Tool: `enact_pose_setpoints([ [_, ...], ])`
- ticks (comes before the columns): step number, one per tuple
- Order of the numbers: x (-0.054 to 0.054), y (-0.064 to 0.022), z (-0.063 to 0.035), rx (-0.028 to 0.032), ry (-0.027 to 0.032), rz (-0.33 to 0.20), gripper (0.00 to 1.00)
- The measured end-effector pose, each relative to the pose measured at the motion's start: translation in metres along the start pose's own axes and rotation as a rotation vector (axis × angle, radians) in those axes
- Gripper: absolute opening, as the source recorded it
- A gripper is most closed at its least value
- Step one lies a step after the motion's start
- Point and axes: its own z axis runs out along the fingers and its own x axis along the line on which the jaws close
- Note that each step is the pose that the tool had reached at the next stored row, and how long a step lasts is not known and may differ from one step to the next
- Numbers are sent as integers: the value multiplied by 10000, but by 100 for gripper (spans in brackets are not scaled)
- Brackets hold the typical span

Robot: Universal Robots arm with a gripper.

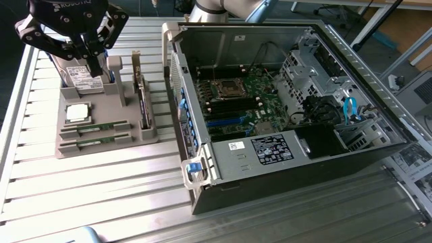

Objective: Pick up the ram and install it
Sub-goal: 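Pick up the ram and move it above insertion slot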

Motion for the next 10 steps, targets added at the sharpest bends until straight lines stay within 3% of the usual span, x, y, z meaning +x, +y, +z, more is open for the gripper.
enact_pose_setpoints([
  [10, 0, 0, 1, 93, 20, -620, 10],
])
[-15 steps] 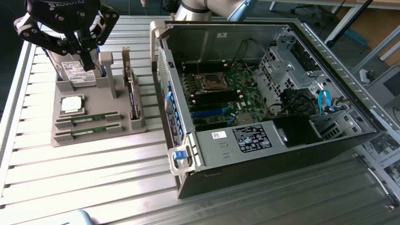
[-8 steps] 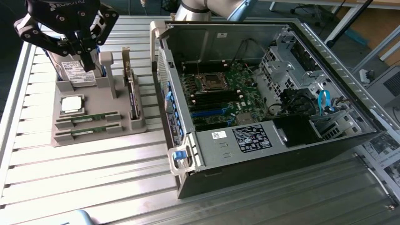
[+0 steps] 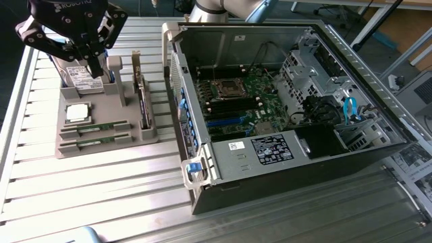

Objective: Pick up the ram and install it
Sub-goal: 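Pick up the ram and move it above insertion slot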

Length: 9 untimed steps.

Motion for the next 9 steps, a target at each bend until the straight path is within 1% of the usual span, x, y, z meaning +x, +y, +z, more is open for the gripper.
enact_pose_setpoints([
  [9, 0, 0, 2, 113, 27, -665, 10],
])
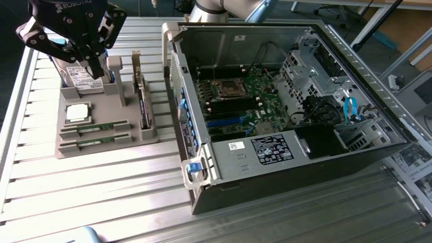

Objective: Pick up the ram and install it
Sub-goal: 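Pick up the ram and move it above insertion slot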

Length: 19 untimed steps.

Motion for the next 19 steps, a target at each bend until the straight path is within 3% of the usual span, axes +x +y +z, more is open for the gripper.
enact_pose_setpoints([
  [19, 0, 0, 3, 286, 92, -1337, 10],
])
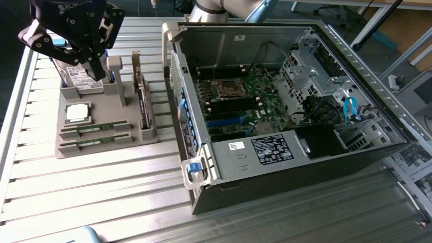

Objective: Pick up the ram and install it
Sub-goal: 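Pick up the ram and move it above insertion slot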

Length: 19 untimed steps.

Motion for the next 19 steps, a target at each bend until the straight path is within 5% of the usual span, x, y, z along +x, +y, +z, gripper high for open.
enact_pose_setpoints([
  [19, 0, 0, 2, 272, 89, -1244, 10],
])
